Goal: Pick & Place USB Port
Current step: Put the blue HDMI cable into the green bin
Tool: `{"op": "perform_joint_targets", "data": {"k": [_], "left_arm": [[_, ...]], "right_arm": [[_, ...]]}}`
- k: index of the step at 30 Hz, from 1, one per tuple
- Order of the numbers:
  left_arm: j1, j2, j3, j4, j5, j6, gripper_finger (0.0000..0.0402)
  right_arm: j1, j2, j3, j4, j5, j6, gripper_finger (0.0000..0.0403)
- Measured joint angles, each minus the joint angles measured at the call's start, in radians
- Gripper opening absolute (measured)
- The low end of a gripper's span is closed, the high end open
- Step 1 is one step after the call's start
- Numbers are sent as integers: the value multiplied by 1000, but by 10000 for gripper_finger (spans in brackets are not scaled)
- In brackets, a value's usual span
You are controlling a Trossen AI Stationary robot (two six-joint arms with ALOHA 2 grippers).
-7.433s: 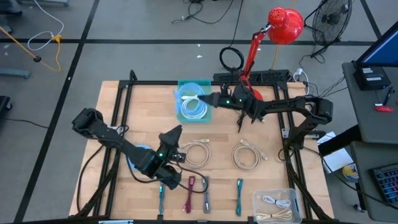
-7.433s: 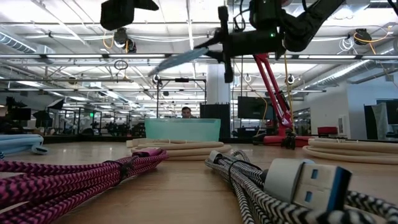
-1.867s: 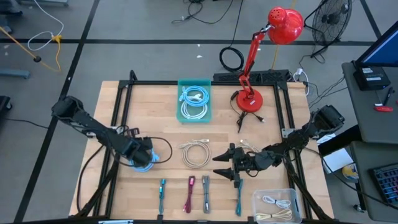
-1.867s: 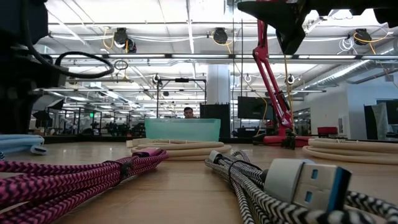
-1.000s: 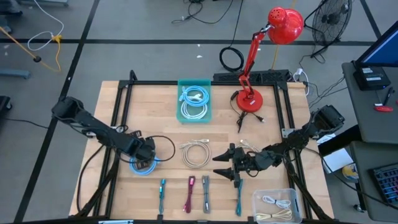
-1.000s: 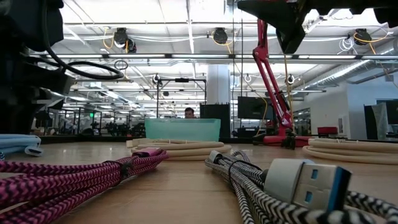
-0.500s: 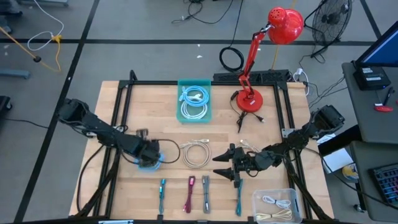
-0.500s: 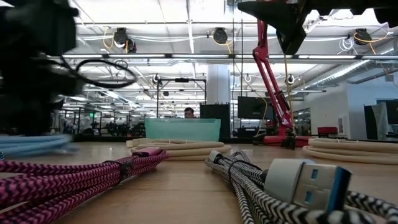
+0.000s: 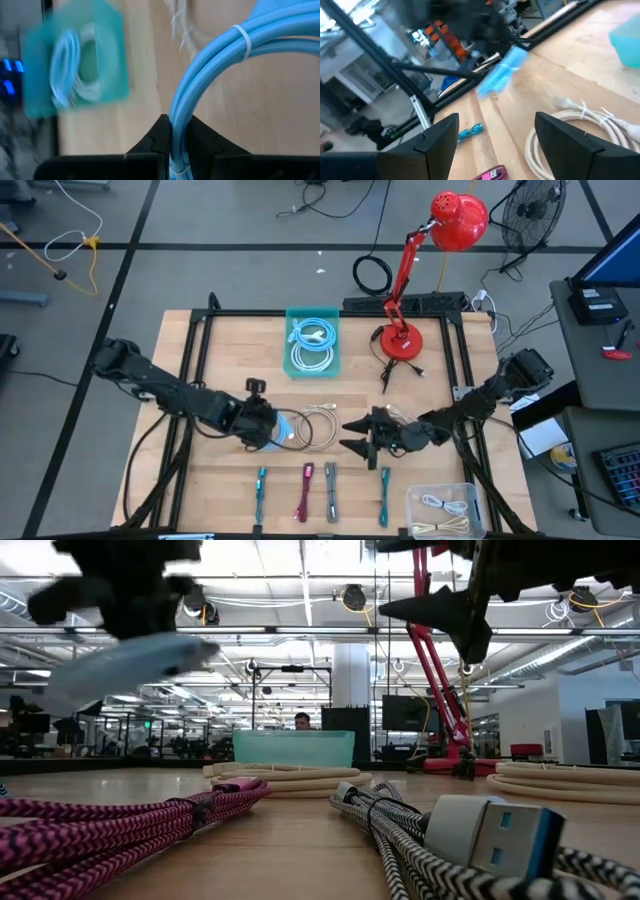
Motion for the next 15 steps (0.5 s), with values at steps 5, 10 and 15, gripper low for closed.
{"op": "perform_joint_targets", "data": {"k": [5,10,15], "left_arm": [[-37,42,168,-121,-85,187,33],[-73,170,374,-239,-225,291,33],[-70,315,543,-359,-303,373,33]], "right_arm": [[-61,0,0,4,-45,65,256],[-141,0,0,56,-170,113,256],[-179,0,0,148,-248,132,256]]}}
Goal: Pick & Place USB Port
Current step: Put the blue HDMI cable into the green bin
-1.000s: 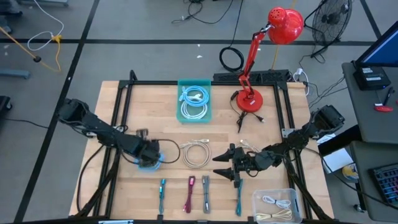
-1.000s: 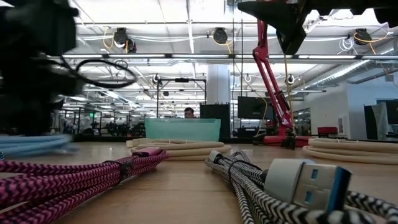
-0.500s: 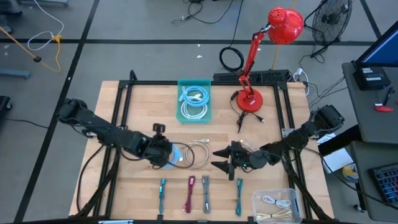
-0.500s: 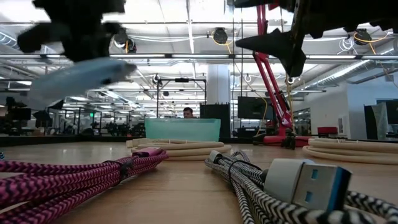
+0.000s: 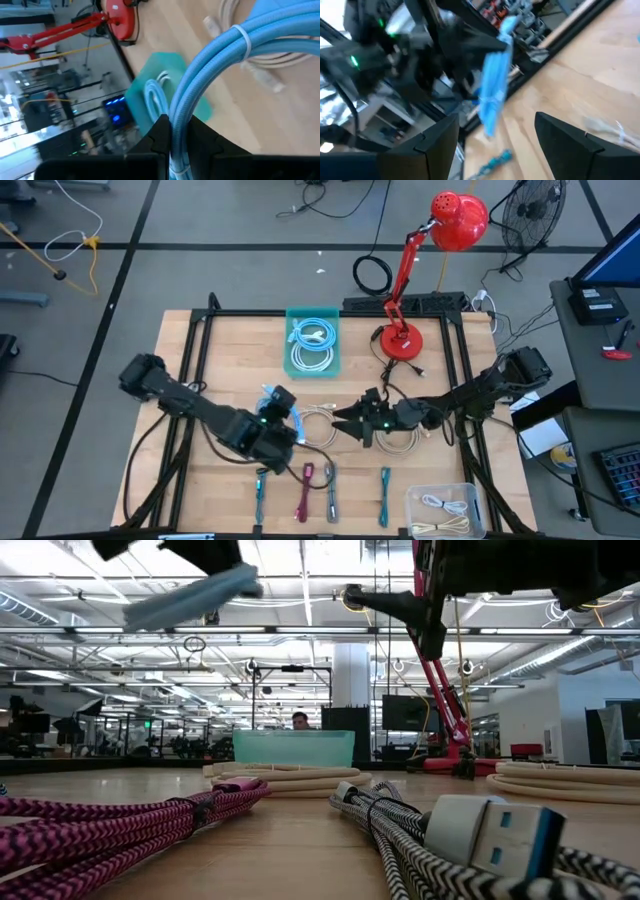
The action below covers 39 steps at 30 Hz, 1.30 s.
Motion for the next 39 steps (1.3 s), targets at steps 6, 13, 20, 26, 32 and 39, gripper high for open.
{"op": "perform_joint_targets", "data": {"k": [6,13,20,26,32,39], "left_arm": [[13,110,106,-101,-13,76,33],[25,155,208,-55,-49,174,33],[46,160,244,61,-17,301,33],[73,166,244,193,-9,419,33],[101,171,244,288,15,484,33],[103,188,244,328,28,507,33]], "right_arm": [[-20,0,0,33,-73,38,256],[-42,0,1,17,-73,45,256],[-44,0,21,14,-73,8,256],[-43,0,27,4,-73,-5,256],[-42,0,27,-24,-72,-7,256],[-42,0,27,-50,-67,19,249]]}}
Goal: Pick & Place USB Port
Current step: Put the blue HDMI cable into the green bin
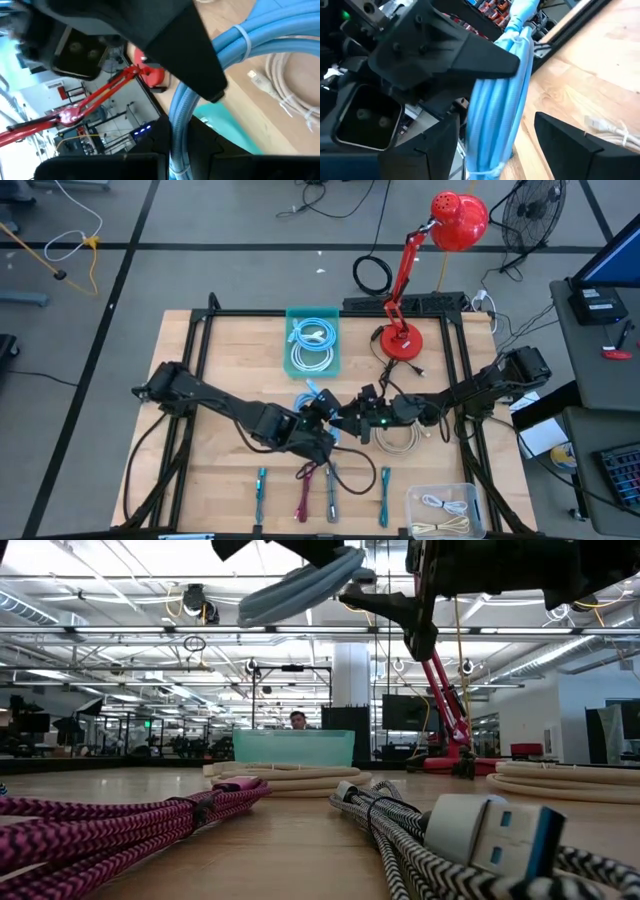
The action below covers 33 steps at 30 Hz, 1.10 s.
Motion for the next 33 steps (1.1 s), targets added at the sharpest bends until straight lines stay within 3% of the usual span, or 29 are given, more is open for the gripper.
{"op": "perform_joint_targets", "data": {"k": [4,11,18,22,24,31,33], "left_arm": [[-5,1,-1,14,-7,22,33],[-11,2,-1,11,-79,-43,40],[-63,-11,-2,50,-448,-97,116],[-103,-57,2,116,-737,-120,123],[-117,-80,3,125,-759,-151,120],[-171,-267,1,64,-737,-720,105],[-178,-326,1,3,-664,-920,100]], "right_arm": [[1,0,2,-7,-4,4,203],[1,-1,2,9,0,-39,59],[13,-4,5,35,58,-97,58],[40,10,-6,-52,104,-139,58],[54,4,-5,-27,152,-158,58],[117,5,-3,50,277,-318,58],[140,-1,1,114,326,-387,58]]}}
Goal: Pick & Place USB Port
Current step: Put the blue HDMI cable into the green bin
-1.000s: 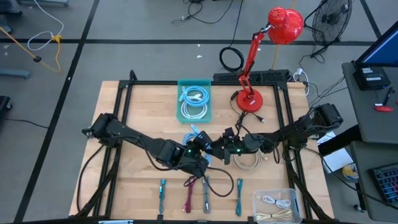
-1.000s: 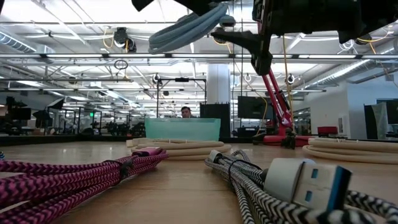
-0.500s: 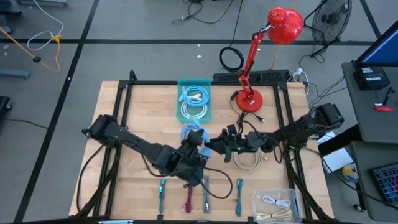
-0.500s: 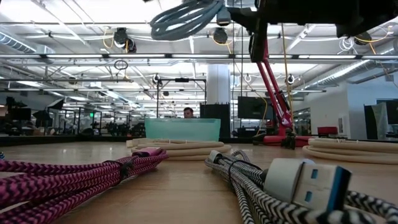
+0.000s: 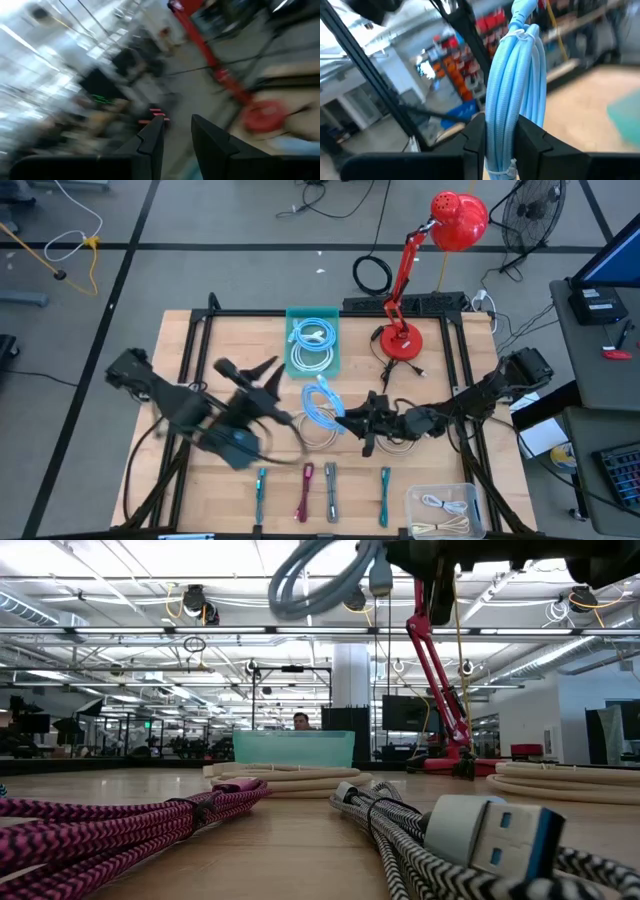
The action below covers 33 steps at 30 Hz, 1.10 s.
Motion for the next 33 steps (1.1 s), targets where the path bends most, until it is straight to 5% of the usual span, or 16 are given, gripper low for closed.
{"op": "perform_joint_targets", "data": {"k": [6,13,16,20,23,30,33], "left_arm": [[11,-163,-6,-254,276,-414,92],[17,-230,-168,-446,263,-681,92],[37,-242,-269,-436,230,-719,92],[72,-239,-367,-435,197,-768,92],[89,-248,-421,-435,152,-813,92],[97,-325,-559,-434,86,-903,92],[98,-394,-616,-432,73,-958,92]], "right_arm": [[56,2,-1,134,68,-225,58],[90,-3,-1,282,52,-414,58],[62,-52,11,219,-80,-398,58],[-31,-166,118,-210,-298,-302,58],[-92,-198,205,-423,-327,-337,58],[-276,-229,268,-475,-629,-400,57],[-397,-248,275,-508,-641,-337,57]]}}
